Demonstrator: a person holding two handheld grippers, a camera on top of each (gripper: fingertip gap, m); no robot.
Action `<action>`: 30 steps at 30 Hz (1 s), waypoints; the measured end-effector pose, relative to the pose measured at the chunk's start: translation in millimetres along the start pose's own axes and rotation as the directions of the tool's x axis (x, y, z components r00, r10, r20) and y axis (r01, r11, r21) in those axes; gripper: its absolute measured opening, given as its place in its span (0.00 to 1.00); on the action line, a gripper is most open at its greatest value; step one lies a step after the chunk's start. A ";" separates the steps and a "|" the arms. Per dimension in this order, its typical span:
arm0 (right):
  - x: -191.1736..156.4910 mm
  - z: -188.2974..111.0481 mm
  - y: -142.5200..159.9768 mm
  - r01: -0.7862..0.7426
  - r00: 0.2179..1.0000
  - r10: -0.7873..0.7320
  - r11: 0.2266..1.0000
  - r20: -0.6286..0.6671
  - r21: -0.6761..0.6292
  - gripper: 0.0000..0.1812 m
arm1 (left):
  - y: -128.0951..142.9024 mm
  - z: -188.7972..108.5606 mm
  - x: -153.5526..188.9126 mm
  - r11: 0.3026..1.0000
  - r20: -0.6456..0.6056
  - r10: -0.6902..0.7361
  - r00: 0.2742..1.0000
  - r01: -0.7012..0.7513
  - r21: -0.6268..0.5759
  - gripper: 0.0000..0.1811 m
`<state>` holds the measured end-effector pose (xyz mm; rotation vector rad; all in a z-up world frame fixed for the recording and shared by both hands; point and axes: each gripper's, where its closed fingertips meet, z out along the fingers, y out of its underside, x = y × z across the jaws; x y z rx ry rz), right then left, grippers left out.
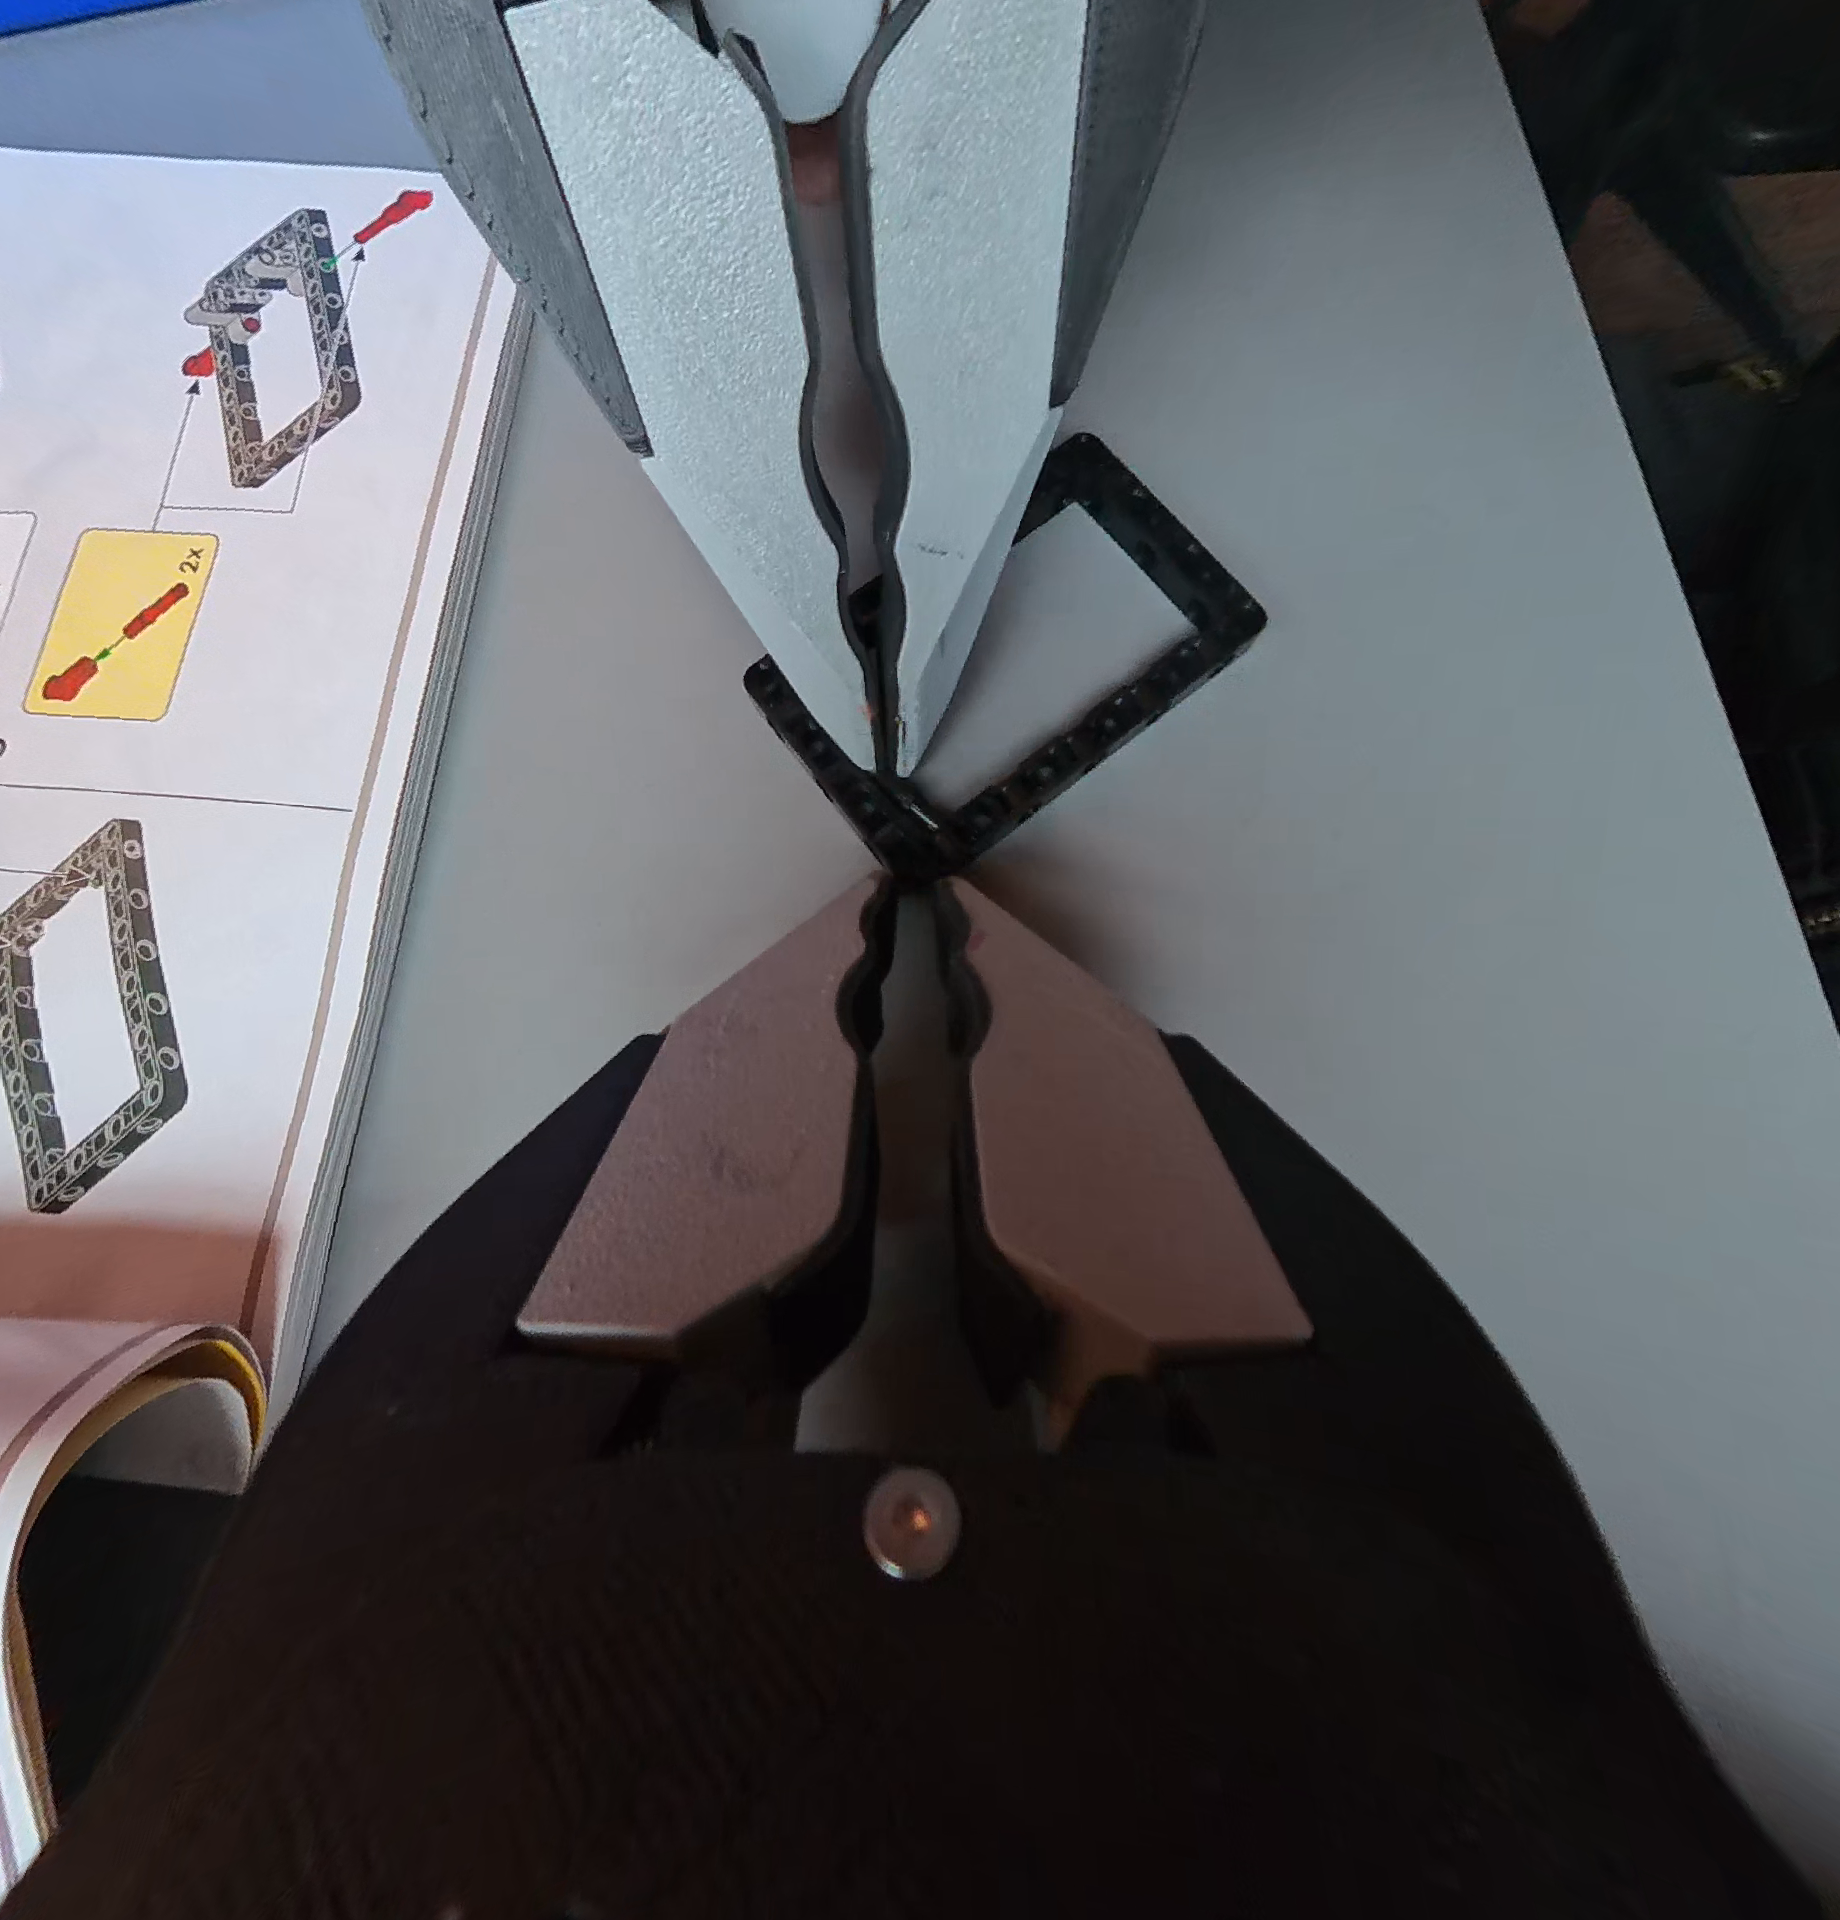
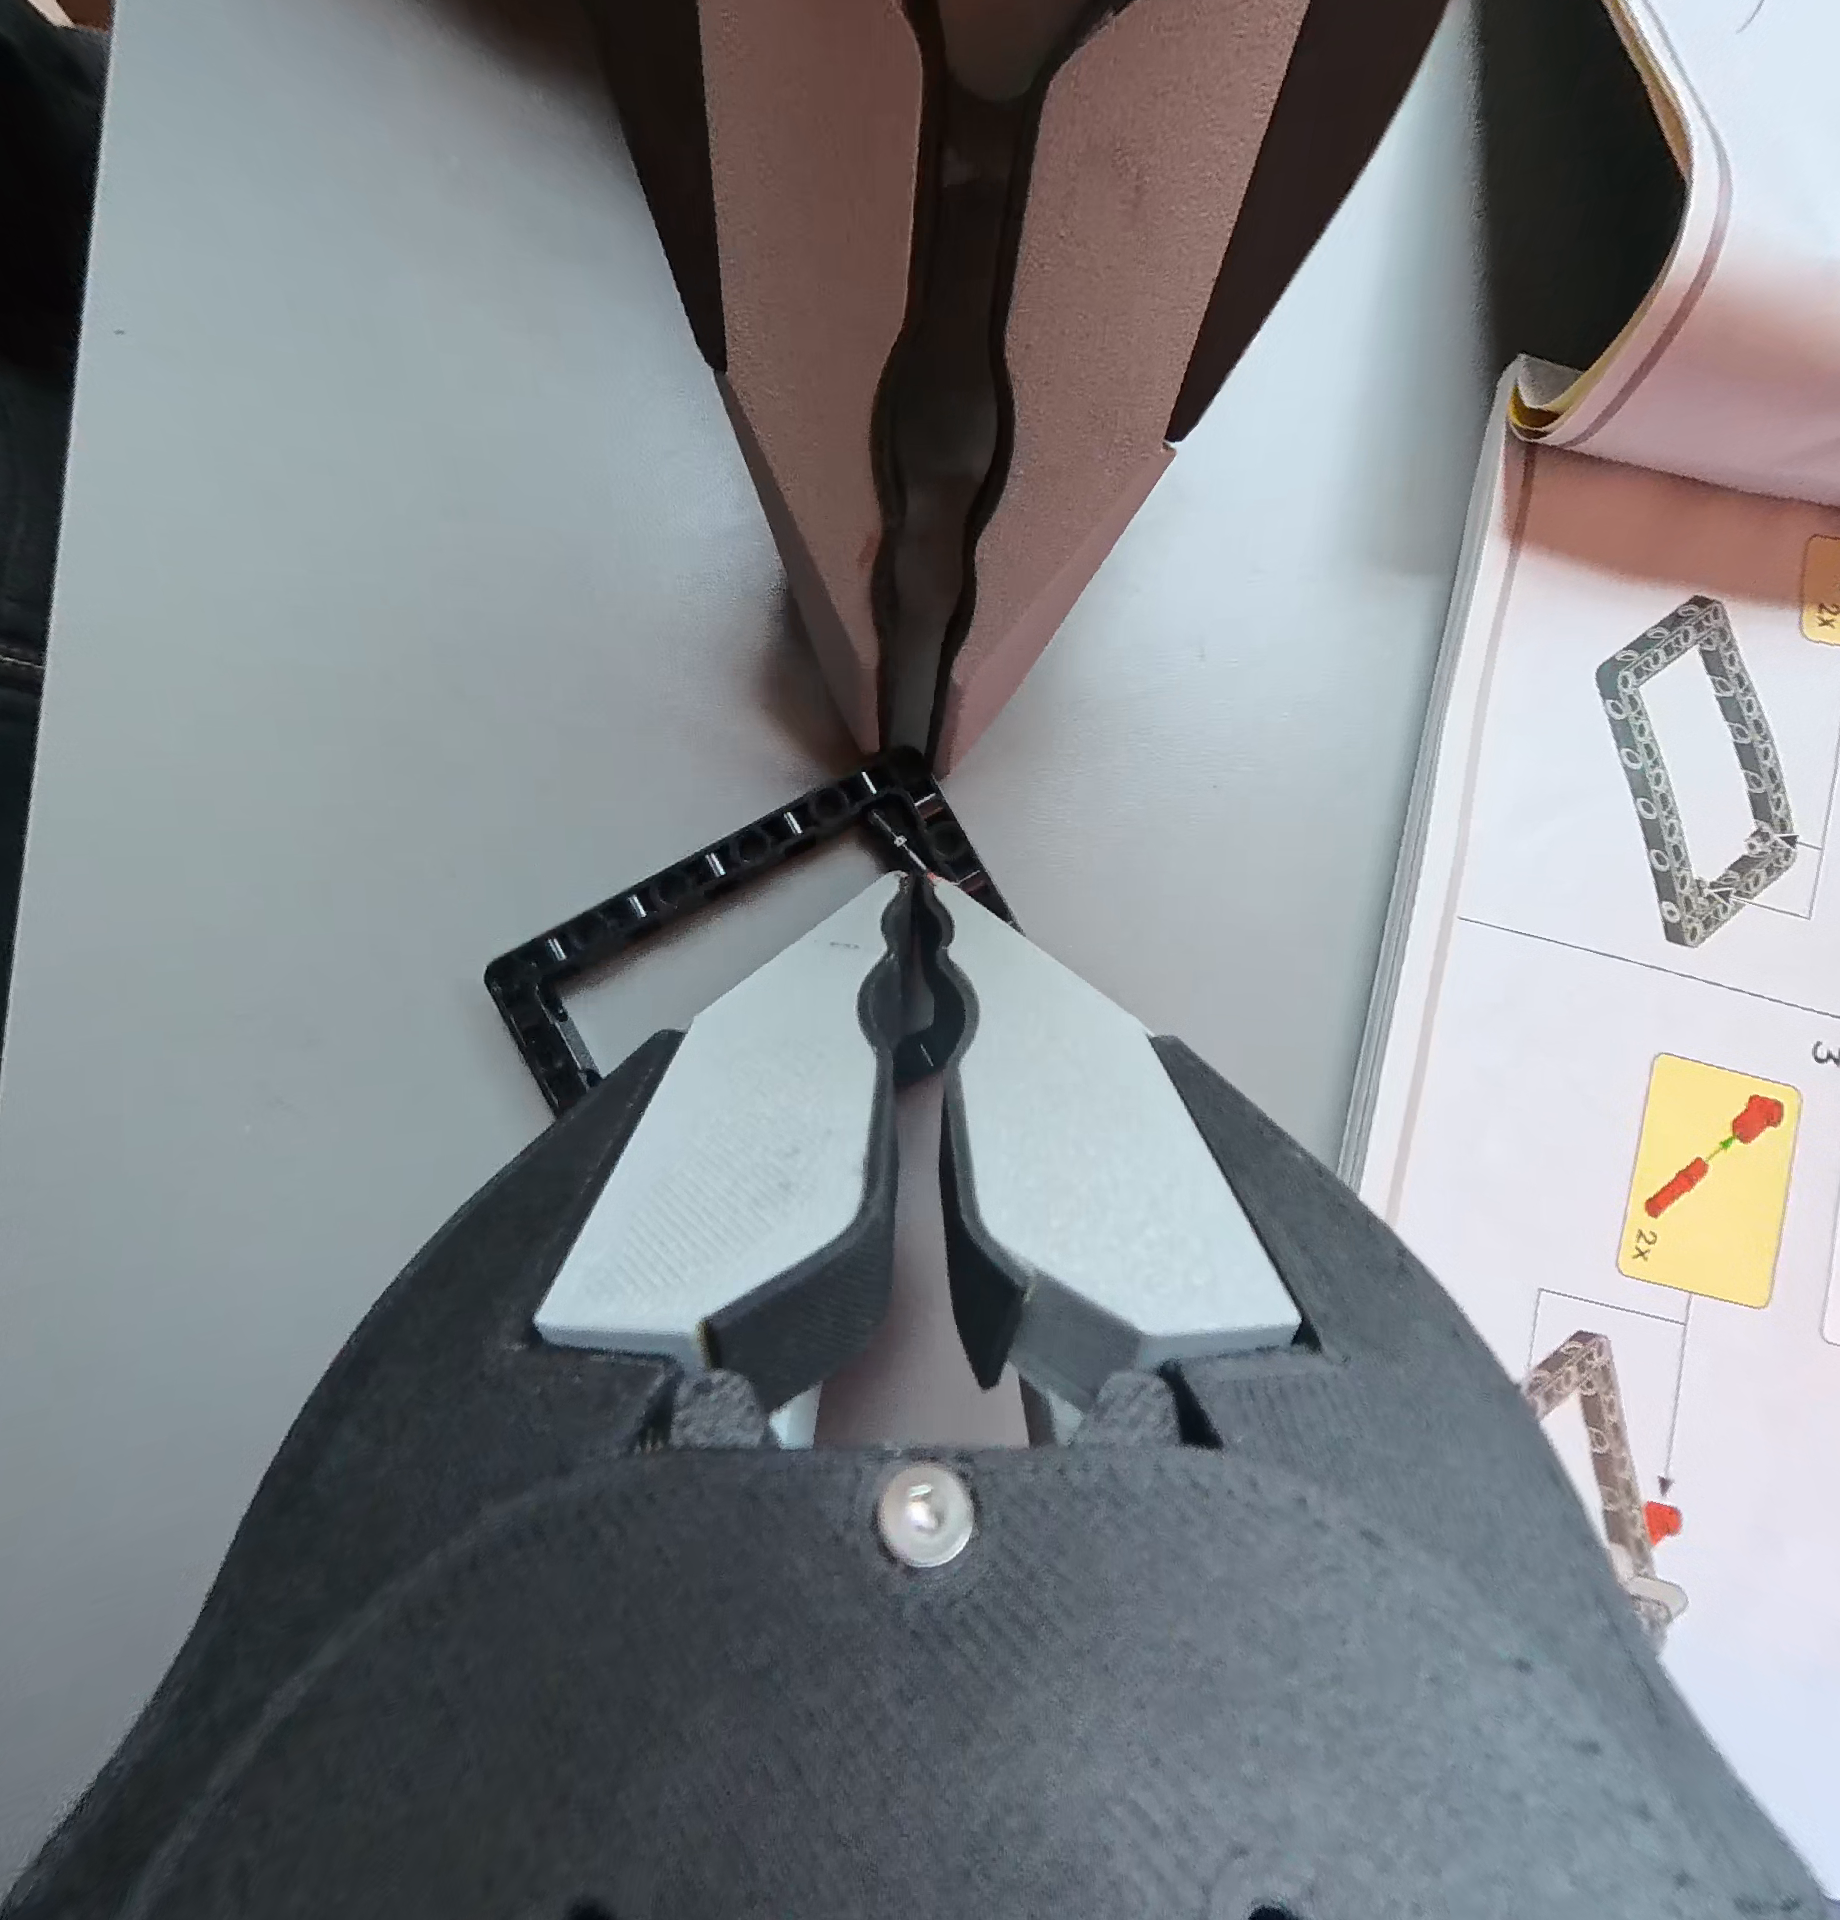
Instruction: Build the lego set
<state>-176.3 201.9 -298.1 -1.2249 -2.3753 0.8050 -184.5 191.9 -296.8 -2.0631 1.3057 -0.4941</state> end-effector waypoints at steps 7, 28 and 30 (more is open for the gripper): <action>-2.9 -1.0 0.5 -0.083 0.994 0.081 0.996 0.067 0.022 0.00 | -0.2 0.1 0.0 1.000 -0.003 -0.002 1.000 0.002 0.001 0.03; -8.3 -5.0 -3.2 -0.471 0.832 0.432 0.881 0.348 0.033 0.00 | -0.6 0.3 1.3 1.000 0.009 0.005 1.000 -0.005 0.000 0.02; -8.2 -4.8 -2.9 -0.478 0.831 0.441 0.878 0.339 0.029 0.00 | -0.8 0.5 1.6 1.000 0.006 0.000 1.000 0.000 0.000 0.02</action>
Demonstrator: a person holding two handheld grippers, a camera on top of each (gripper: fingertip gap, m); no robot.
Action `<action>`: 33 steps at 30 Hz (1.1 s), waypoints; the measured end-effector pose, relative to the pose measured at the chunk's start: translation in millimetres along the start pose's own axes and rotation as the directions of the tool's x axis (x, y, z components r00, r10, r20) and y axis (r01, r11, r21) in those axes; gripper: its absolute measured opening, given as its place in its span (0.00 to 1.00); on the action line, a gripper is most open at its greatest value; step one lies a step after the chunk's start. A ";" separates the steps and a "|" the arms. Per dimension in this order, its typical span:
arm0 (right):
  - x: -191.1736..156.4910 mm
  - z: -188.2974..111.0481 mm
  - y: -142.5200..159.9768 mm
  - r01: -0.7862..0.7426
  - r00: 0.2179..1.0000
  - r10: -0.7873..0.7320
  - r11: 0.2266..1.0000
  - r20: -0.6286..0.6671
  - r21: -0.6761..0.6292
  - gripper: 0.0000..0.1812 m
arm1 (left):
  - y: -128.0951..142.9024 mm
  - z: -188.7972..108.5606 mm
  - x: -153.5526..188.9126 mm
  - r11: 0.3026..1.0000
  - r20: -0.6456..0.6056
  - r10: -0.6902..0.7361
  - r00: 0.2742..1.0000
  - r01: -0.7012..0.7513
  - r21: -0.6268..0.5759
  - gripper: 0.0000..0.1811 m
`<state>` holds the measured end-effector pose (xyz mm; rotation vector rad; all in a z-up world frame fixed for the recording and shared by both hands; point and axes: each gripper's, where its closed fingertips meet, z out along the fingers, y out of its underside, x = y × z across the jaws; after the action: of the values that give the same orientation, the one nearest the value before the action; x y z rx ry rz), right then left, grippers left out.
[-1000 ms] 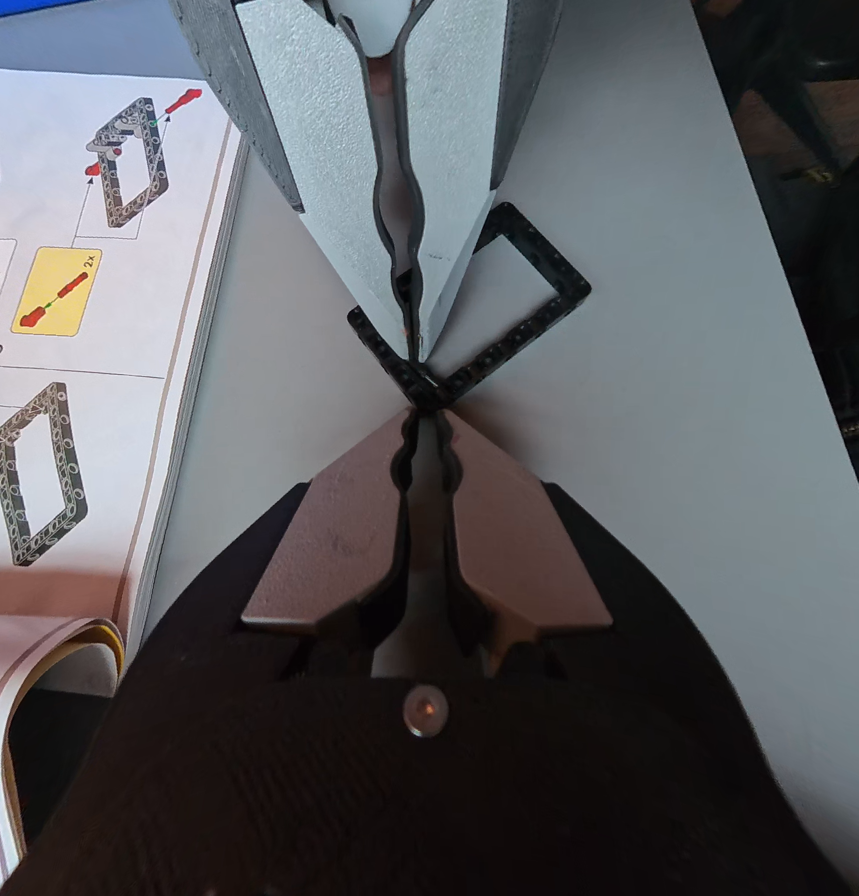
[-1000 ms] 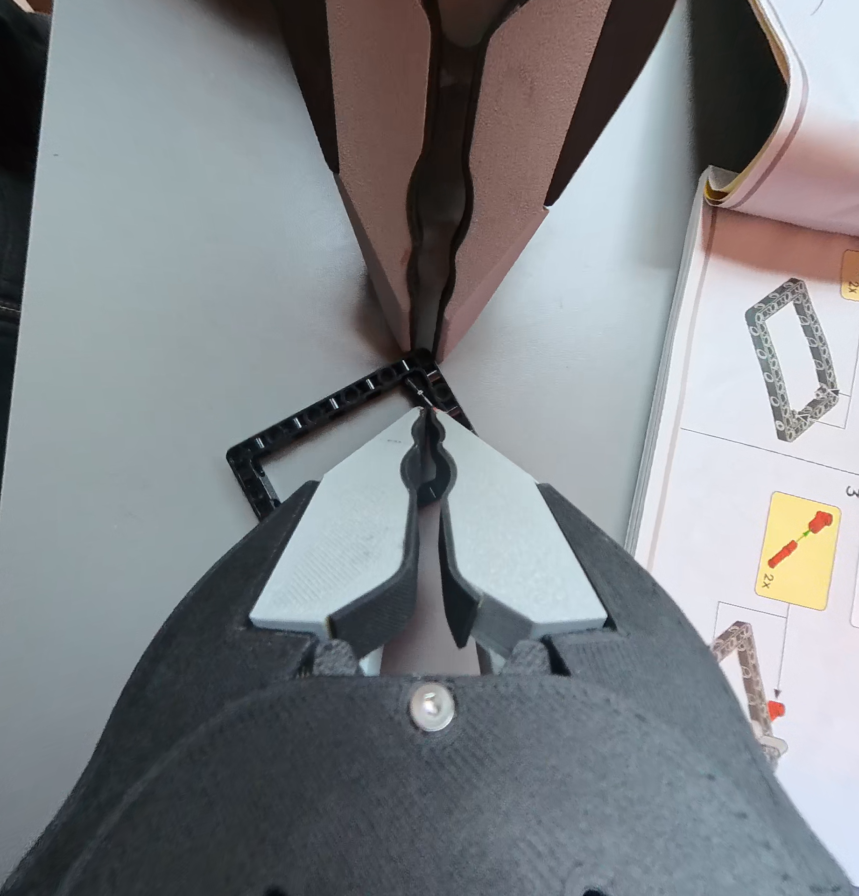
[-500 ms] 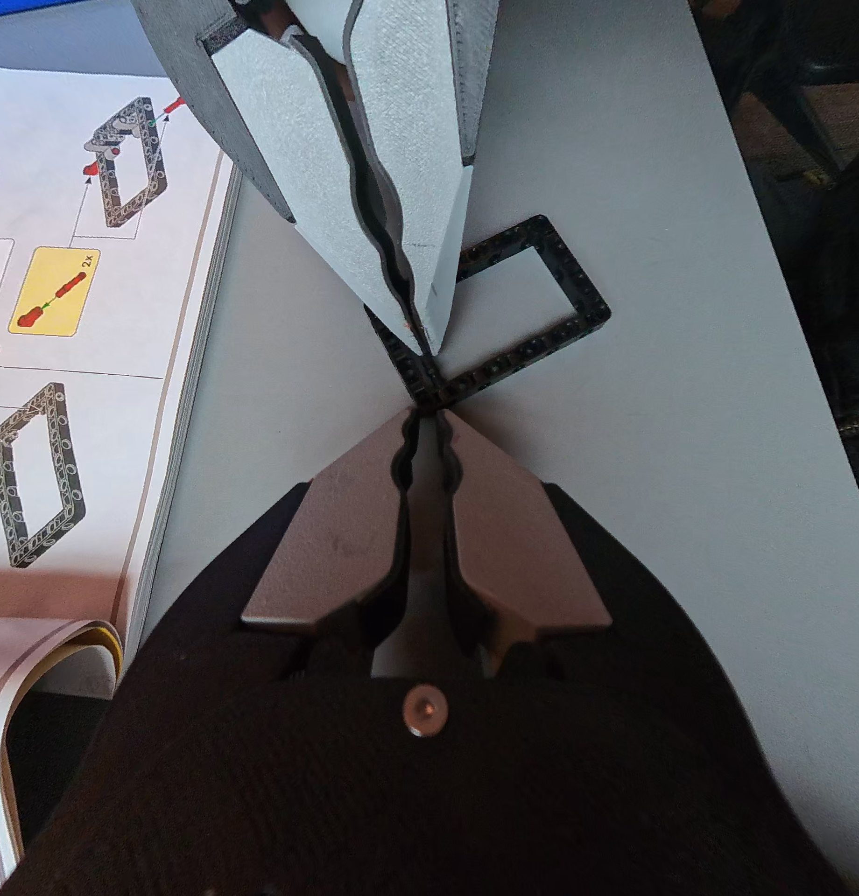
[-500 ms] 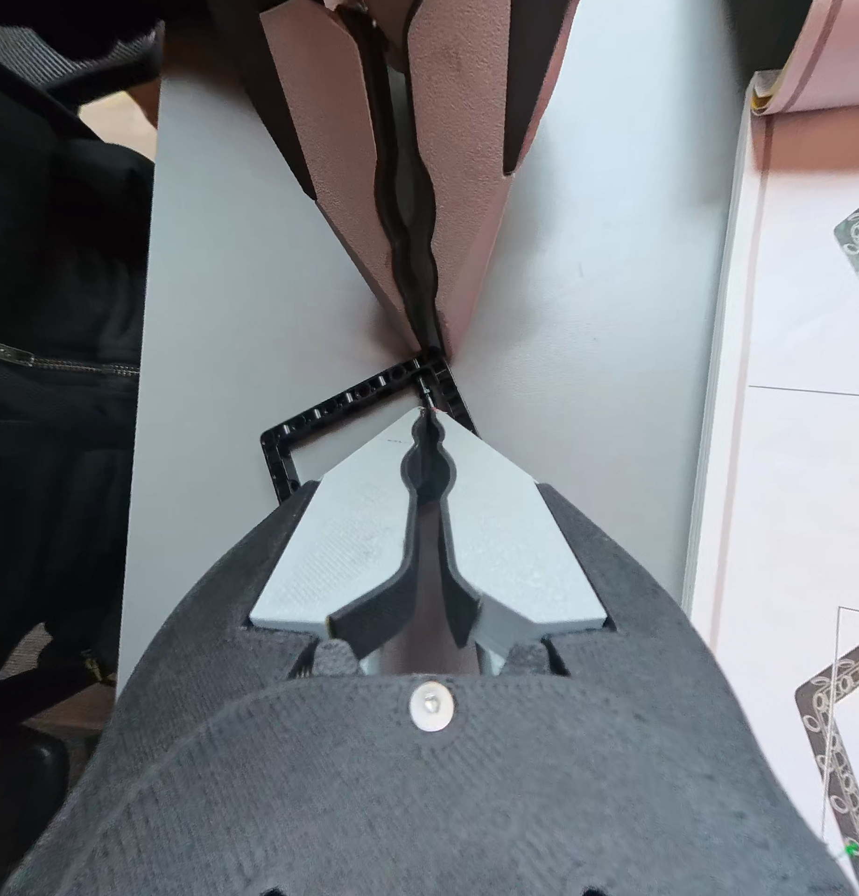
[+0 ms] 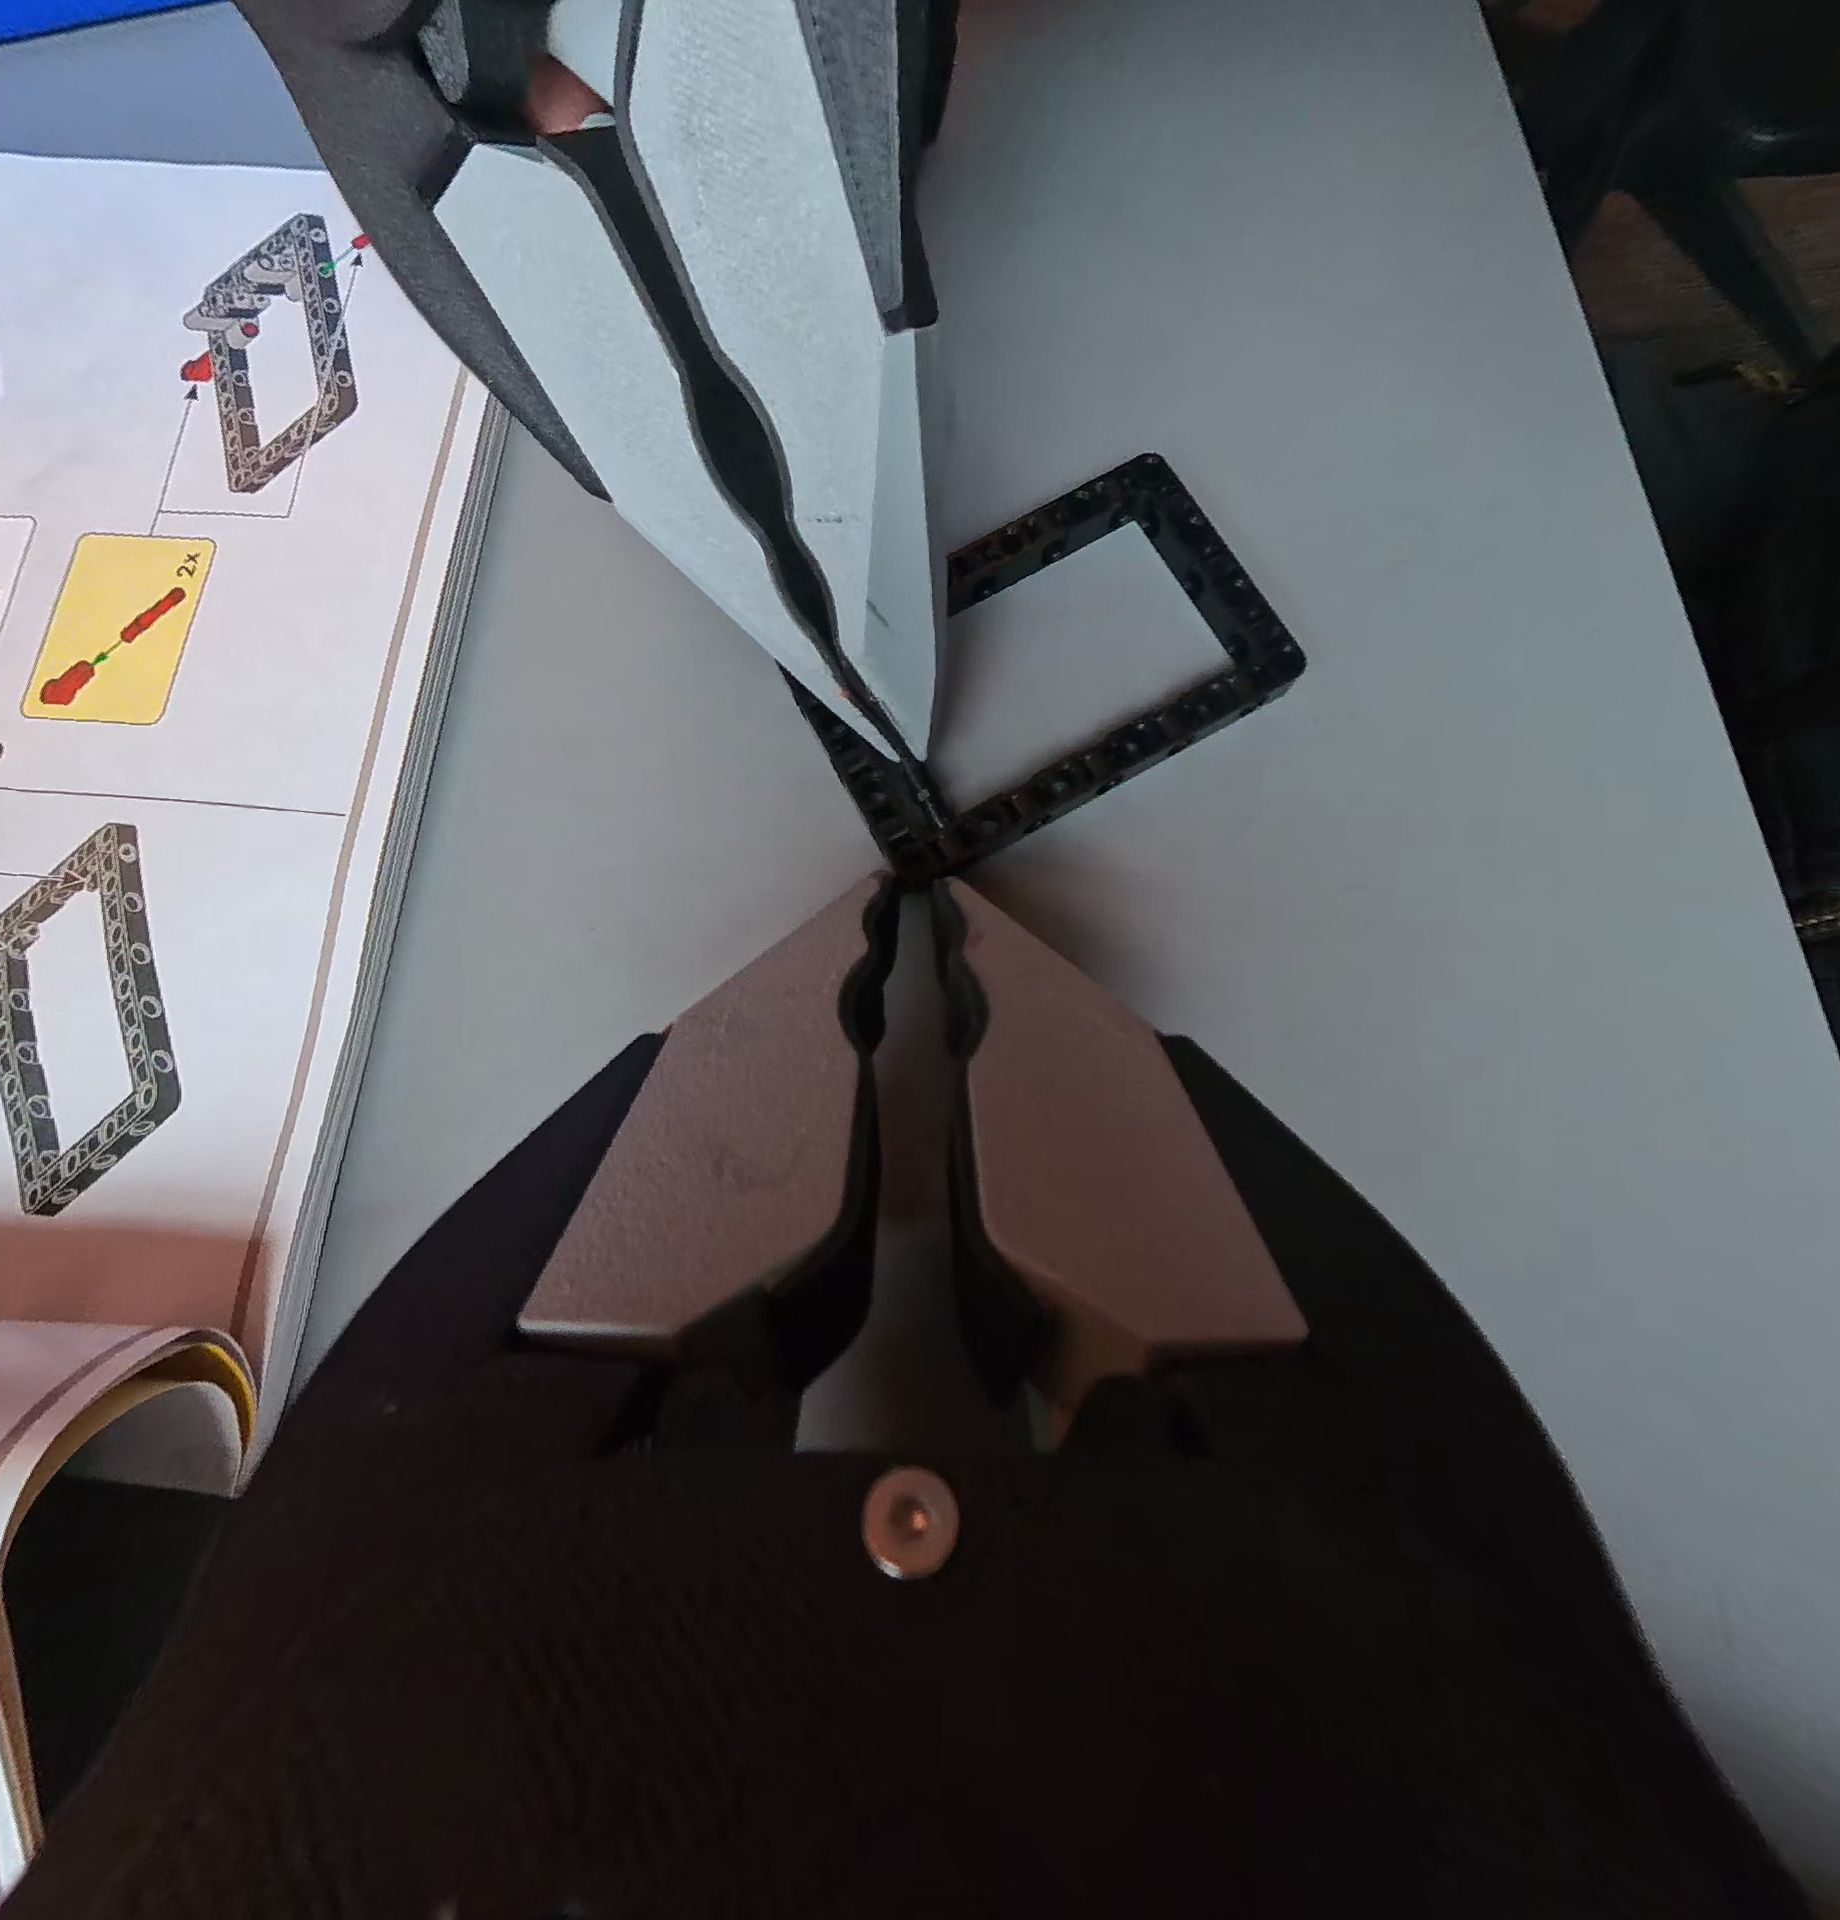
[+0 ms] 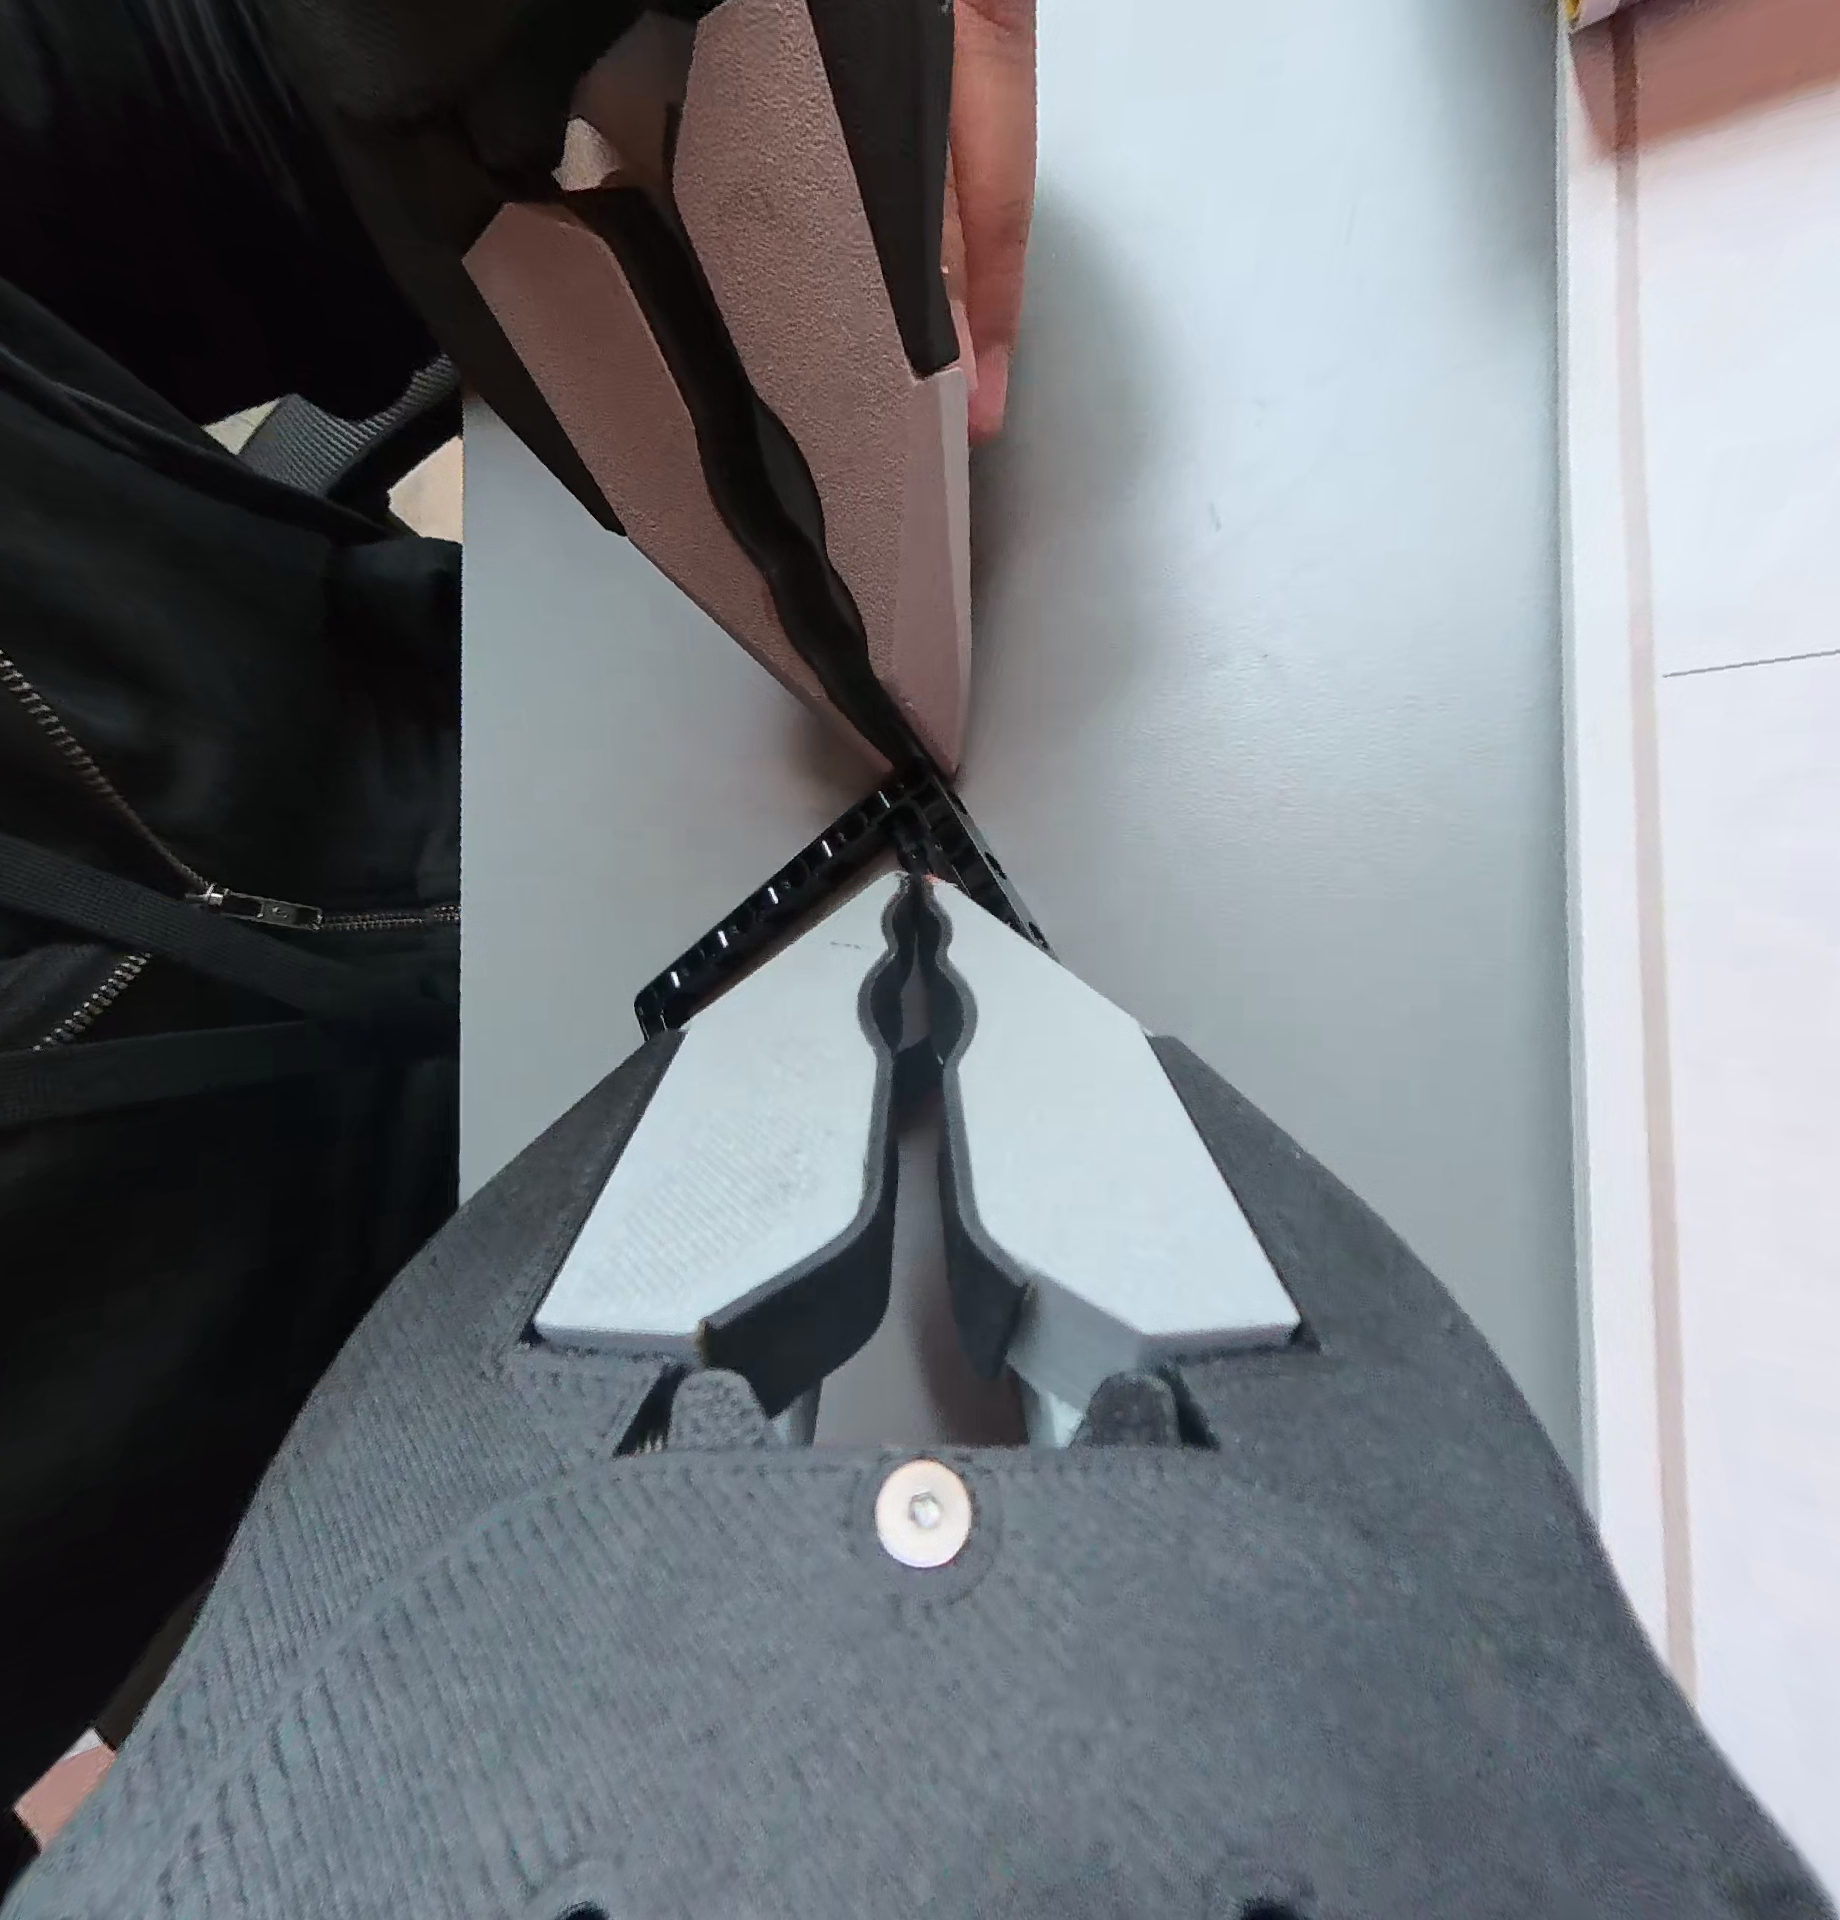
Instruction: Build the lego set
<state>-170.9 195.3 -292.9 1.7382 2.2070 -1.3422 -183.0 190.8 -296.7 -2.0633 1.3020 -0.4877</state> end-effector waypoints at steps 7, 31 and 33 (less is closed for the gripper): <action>0.1 0.5 -0.4 -0.004 0.999 0.005 1.000 -0.046 0.009 0.00 | -2.2 1.9 6.3 1.000 -0.008 -0.012 1.000 0.012 -0.007 0.03; -11.5 -29.4 -20.3 0.272 0.962 -0.267 0.952 -0.057 0.141 0.10 | 2.9 -4.6 1.5 0.999 0.025 -0.033 0.999 0.034 -0.026 0.10; -15.7 -35.9 -25.1 0.338 0.941 -0.329 0.925 -0.079 0.175 0.05 | 3.1 -6.4 2.6 0.999 0.030 -0.022 0.999 0.024 -0.035 0.10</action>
<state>-168.6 205.5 -247.5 1.5043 2.5713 -1.6376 -187.8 185.5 -294.2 -2.1090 1.2793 -0.4451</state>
